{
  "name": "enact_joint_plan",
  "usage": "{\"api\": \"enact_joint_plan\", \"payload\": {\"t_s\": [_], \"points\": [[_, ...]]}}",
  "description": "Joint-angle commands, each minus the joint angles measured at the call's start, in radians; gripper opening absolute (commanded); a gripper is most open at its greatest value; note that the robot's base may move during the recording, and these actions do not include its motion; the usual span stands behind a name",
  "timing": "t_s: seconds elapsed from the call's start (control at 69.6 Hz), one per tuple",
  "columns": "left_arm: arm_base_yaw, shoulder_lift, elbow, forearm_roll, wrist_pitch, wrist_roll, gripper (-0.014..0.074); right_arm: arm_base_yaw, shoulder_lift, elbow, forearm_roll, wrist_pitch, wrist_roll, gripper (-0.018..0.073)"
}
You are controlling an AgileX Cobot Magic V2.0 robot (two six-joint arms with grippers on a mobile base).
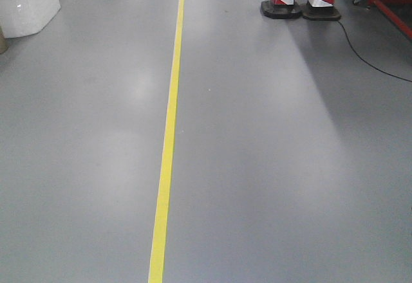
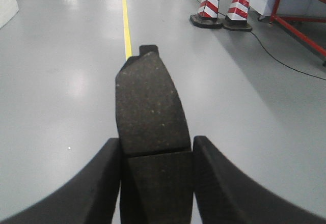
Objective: Move and align brake pads A on conveyor
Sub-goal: 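Drive the base away from the table holding both brake pads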
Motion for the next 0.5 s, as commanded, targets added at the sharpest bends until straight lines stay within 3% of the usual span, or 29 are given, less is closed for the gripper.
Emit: {"api": "enact_joint_plan", "payload": {"t_s": [0.0, 0.489], "points": [[-0.003, 0.005, -0.028, -0.011, -0.099, -0.008, -0.0006, 0.001, 0.004, -0.029, -0.008, -0.092, -0.005, -0.0006], [-0.003, 0.005, -0.028, -0.011, -0.099, -0.008, -0.0006, 0.001, 0.005, -0.029, -0.008, -0.092, -0.005, -0.0006]]}}
